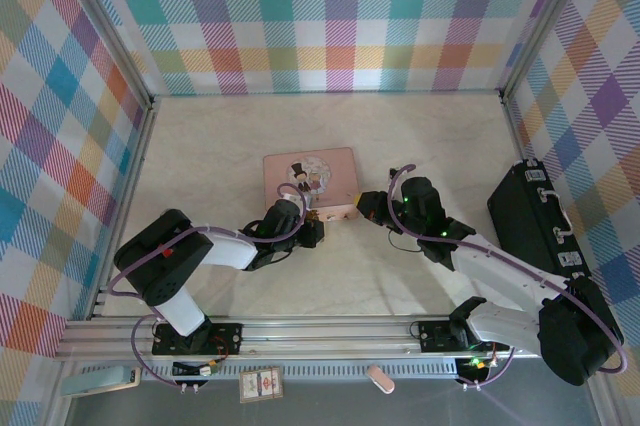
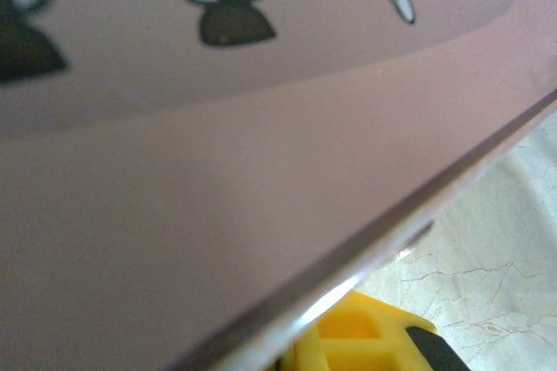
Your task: Unlock the padlock with the key
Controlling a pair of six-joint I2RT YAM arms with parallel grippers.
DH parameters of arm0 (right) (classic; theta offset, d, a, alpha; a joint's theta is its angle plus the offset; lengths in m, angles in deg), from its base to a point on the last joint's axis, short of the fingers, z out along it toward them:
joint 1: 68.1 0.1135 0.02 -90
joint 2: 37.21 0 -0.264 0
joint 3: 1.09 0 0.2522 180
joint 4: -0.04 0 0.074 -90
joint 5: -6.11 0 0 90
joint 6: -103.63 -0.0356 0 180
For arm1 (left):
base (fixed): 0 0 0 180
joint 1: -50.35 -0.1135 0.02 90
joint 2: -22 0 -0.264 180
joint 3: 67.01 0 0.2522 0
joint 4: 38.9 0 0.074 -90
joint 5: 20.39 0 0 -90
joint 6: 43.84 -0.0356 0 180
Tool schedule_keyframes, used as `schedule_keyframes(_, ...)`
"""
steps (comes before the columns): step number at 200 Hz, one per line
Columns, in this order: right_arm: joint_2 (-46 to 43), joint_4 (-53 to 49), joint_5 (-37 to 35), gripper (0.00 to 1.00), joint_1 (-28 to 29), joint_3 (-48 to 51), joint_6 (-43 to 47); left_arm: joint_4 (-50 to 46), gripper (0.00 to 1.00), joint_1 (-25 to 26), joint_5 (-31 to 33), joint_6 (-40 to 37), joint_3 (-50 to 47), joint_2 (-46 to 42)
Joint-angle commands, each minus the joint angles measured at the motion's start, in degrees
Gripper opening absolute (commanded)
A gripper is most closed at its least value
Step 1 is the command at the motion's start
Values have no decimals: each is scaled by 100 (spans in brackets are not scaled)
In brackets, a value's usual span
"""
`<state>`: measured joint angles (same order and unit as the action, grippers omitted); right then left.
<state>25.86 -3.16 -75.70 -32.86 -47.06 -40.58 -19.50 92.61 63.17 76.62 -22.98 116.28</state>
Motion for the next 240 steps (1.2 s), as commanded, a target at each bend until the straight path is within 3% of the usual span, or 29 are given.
schedule_keyframes(1, 43, -41, 60, 0, -36, 85, -151, 99, 8, -19, 133, 67, 68, -57)
schedule_keyframes(77, 510, 354, 380, 0, -31, 464, -632, -155, 4, -136, -269, 890, 844, 7)
schedule_keyframes(123, 725, 522, 440, 0, -35, 576, -636, 848, 3, -341, -341, 1947, 739, 354)
schedule_keyframes(167, 1254, 1364, 702, 0, -20, 819, -1121, 1637, 1, -385, -157, 2821, 738, 713)
schedule_keyframes(240, 2096, 2474, 800, 0, -4, 880, -1837, 1691, 0, -420, 251, 3453, 796, 750)
